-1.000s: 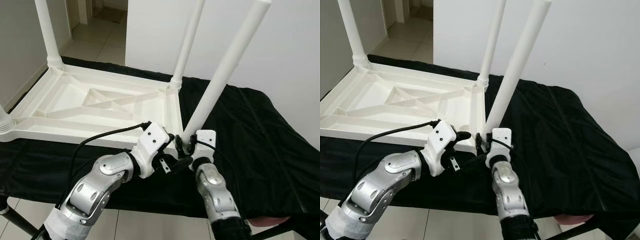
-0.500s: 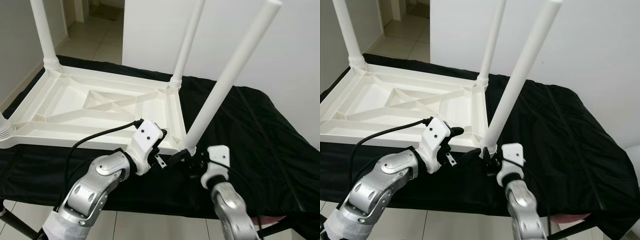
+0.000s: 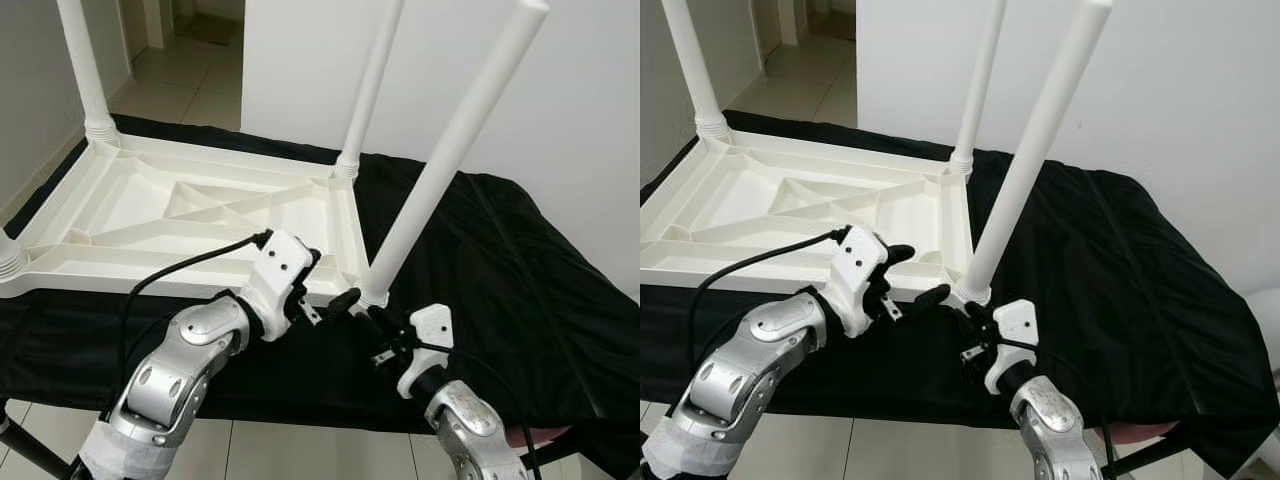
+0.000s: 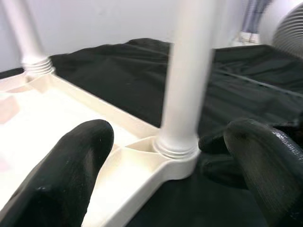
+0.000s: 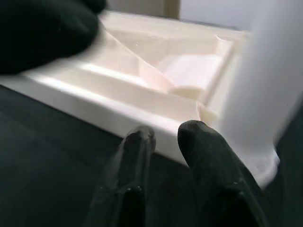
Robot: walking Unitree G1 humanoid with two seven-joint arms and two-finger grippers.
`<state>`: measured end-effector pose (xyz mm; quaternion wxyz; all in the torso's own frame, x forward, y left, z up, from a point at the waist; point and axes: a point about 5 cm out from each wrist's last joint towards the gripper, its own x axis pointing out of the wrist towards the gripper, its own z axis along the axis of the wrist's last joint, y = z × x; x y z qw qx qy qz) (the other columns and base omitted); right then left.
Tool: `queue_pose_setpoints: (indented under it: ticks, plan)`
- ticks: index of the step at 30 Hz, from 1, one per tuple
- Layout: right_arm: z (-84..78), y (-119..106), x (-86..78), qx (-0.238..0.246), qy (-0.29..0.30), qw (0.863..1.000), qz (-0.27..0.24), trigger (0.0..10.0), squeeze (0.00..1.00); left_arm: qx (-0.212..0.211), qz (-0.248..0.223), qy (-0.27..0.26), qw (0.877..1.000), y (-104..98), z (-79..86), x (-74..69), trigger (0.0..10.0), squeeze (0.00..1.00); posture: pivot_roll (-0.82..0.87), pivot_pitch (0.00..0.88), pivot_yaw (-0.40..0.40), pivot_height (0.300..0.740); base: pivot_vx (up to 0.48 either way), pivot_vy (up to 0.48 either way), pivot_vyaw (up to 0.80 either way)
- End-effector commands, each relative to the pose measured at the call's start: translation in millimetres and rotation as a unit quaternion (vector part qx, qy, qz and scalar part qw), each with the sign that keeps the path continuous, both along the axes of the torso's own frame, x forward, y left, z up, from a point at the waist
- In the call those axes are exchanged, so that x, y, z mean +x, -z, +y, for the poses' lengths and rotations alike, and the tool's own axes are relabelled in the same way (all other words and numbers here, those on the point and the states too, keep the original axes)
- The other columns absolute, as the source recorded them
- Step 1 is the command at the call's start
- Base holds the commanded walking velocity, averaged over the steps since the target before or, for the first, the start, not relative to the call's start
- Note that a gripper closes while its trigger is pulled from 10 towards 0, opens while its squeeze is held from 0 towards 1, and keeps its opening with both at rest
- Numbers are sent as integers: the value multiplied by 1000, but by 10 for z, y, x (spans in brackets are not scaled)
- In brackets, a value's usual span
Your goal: Building children table
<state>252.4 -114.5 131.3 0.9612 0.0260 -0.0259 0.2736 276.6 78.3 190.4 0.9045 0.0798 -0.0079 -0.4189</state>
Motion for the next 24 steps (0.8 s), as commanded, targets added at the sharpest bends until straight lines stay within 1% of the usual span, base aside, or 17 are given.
queue_pose_setpoints:
  ticks: [1, 3, 4, 5, 6, 7, 9, 12, 13, 14, 16, 18, 19, 20, 21, 22, 24]
  plan:
    - [-64, 43, 11, -3, 3, 1000, 13, 10000, 0, -4, -9, -106, 994, -4, 71, 98, 10000, 0, 26, 0, -144, 740, 0, 0, 0]
    - [-86, 7, 109, 7, 12, 1000, 10, 10000, 0, -2, -7, -125, 992, -10, 95, 153, 10000, 0, 31, 0, -149, 740, 0, 0, 0]
    - [-86, 7, 109, 7, 12, 1000, 10, 10000, 0, -2, -7, -125, 992, -10, 95, 153, 10000, 0, 31, 0, -149, 740, 0, 0, 0]
    - [-105, -10, 179, 8, 16, 1000, 9, 10000, 0, 1, -3, -134, 991, -8, 104, 188, 10000, 0, 35, 0, -154, 740, 0, 0, 0]
    - [-105, -10, 179, 8, 16, 1000, 9, 10000, 0, 1, -3, -134, 991, -8, 104, 188, 10000, 0, 35, 0, -154, 740, 0, 0, 0]
    - [-130, -29, 255, 12, 22, 1000, 6, 10000, 0, 9, 0, -137, 991, 1, 103, 218, 10000, 0, 36, 0, -156, 740, 0, 0, 0]
    - [-190, -44, 366, 15, 31, 999, 7, 10000, 0, 19, 7, -139, 990, 17, 94, 257, 10000, 0, 41, 0, -156, 740, 0, 0, 0]
    - [-350, -57, 502, 12, 68, 998, 6, 10000, 0, 50, 27, -147, 988, 95, 98, 313, 10000, 0, 48, 0, -159, 740, 0, 0, 0]
    - [-350, -57, 502, 12, 68, 998, 6, 10000, 0, 50, 27, -147, 988, 95, 98, 313, 10000, 0, 48, 0, -159, 740, 0, 0, 0]
    - [-397, -62, 534, 12, 78, 997, 6, 10000, 0, 58, 30, -153, 986, 112, 112, 336, 10000, 0, 49, 0, -157, 740, 0, 0, 0]
    - [-422, -65, 550, 12, 83, 996, 6, 10000, 0, 62, 30, -158, 985, 119, 121, 350, 10000, 0, 49, 0, -157, 740, 0, 0, 0]
    - [-552, -56, 586, 12, 115, 993, 8, 10000, 0, 96, 50, -175, 979, 192, 165, 396, 10000, 0, 48, 0, -150, 740, 0, 0, 0]
    - [-552, -56, 586, 12, 115, 993, 8, 10000, 0, 96, 50, -175, 979, 192, 165, 396, 10000, 0, 48, 0, -150, 740, 0, 0, 0]
    - [-617, -50, 598, 13, 134, 991, 10, 10000, 0, 109, 60, -180, 976, 228, 187, 410, 10000, 0, 46, 0, -148, 740, 0, 0, 0]
    - [-617, -50, 598, 13, 134, 991, 10, 10000, 0, 109, 60, -180, 976, 228, 187, 410, 10000, 0, 46, 0, -148, 740, 0, 0, 0]
    - [-669, -44, 605, 14, 148, 989, 12, 10000, 0, 119, 69, -184, 973, 258, 205, 417, 10000, 0, 45, 0, -146, 740, 0, 0, 0]
    - [-745, -38, 606, 17, 165, 986, 11, 10000, 0, 148, 71, -197, 967, 321, 246, 445, 10000, 0, 40, 0, -140, 740, 0, 0, 0]
